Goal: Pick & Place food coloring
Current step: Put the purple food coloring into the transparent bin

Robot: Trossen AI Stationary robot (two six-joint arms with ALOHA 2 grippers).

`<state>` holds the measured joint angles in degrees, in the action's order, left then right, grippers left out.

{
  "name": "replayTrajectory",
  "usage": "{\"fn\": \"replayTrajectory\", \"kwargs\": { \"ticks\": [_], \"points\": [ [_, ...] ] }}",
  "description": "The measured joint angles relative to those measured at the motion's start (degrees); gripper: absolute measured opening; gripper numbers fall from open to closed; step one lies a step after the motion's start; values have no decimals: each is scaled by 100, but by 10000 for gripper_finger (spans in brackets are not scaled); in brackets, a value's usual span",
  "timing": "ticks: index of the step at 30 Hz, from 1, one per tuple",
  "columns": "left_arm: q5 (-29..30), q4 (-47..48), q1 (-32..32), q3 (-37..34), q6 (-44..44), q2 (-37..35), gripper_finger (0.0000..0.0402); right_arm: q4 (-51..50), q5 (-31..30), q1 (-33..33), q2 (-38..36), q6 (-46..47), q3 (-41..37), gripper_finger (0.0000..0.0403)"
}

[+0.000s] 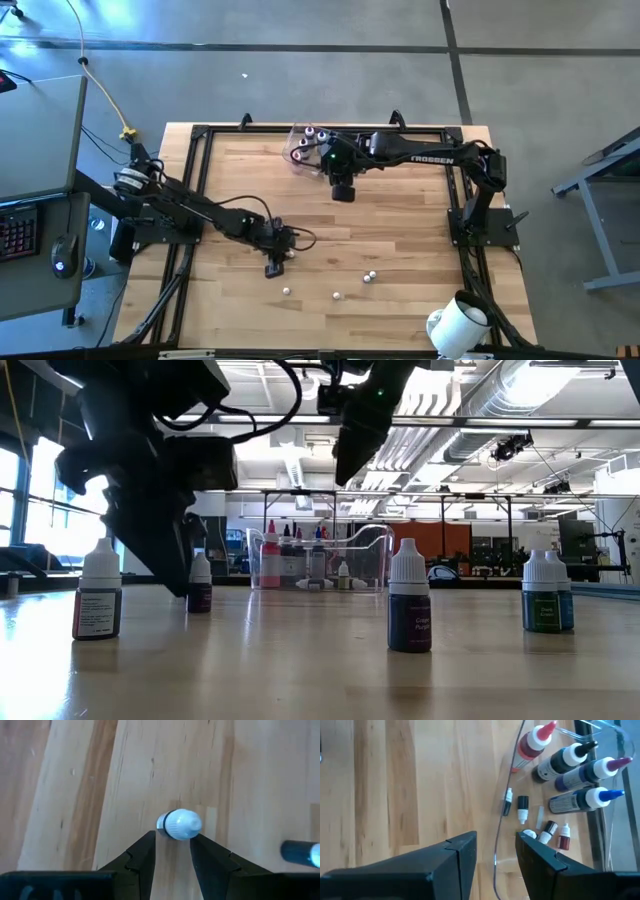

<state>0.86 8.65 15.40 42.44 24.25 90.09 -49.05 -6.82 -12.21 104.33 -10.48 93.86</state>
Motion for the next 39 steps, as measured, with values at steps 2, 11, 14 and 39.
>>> {"fn": "replayTrajectory", "kwargs": {
  "ticks": [2,11,14,39],
  "points": [
    [-6,-46,0,0,2,82,121,-25,78,0,-2,0,0,130],
    [18,-580,0,0,-302,279,121,-40,111,0,-2,0,0,129],
    [127,-578,0,0,-315,279,121,-44,111,0,-2,0,0,129],
    [909,-329,-643,930,-1434,279,80,-1647,-604,707,-7,575,0,128]
  ]
}}
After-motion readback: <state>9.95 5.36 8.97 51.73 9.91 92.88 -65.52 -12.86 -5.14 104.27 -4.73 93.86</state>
